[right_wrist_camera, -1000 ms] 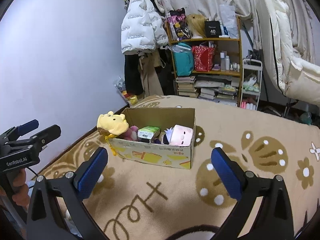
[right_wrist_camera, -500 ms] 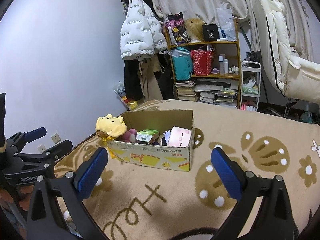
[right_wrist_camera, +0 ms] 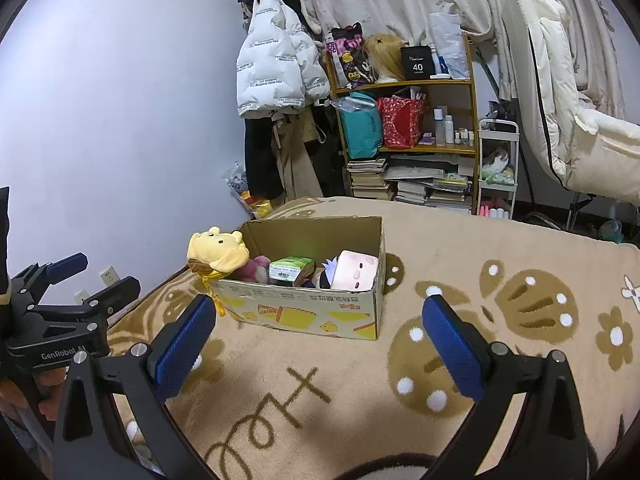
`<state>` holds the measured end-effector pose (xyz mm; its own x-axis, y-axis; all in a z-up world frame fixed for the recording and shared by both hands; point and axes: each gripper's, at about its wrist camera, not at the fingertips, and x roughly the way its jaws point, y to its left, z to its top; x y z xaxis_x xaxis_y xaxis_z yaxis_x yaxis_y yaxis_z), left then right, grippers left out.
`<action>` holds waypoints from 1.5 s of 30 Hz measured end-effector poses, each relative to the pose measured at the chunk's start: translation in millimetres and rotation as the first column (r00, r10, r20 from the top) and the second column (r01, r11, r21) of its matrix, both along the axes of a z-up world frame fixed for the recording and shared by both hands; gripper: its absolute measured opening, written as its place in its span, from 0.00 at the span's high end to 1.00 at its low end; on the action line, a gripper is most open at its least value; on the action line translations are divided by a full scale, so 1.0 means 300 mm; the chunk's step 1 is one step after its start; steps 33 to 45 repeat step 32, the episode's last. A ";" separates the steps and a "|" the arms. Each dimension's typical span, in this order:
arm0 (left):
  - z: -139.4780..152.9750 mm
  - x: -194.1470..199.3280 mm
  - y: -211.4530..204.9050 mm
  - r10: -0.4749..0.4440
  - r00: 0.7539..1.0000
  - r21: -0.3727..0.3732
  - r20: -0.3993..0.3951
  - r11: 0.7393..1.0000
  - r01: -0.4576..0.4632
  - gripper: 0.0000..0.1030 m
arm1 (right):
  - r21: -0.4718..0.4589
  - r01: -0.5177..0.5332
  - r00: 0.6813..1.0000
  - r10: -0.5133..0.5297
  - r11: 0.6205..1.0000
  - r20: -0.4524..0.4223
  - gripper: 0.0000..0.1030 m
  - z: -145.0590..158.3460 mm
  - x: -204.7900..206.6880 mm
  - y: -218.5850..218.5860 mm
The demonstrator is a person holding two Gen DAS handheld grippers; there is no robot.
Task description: Organize soft objects
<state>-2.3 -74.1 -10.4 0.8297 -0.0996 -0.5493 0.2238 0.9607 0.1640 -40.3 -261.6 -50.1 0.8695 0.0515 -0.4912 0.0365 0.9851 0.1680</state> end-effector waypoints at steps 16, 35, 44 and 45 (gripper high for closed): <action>0.016 0.008 0.039 0.039 0.999 -0.041 0.008 0.998 -0.039 0.01 | 0.007 0.005 1.000 -0.005 1.000 -0.007 0.00 -0.009 0.000 -0.002; 0.022 0.008 0.046 0.048 0.999 -0.051 0.008 0.998 -0.047 0.01 | 0.015 0.015 1.000 -0.015 1.000 -0.014 0.00 -0.034 -0.002 -0.004; 0.022 0.008 0.046 0.048 0.999 -0.051 0.008 0.998 -0.047 0.01 | 0.015 0.015 1.000 -0.015 1.000 -0.014 0.00 -0.034 -0.002 -0.004; 0.022 0.008 0.046 0.048 0.999 -0.051 0.008 0.998 -0.047 0.01 | 0.015 0.015 1.000 -0.015 1.000 -0.014 0.00 -0.034 -0.002 -0.004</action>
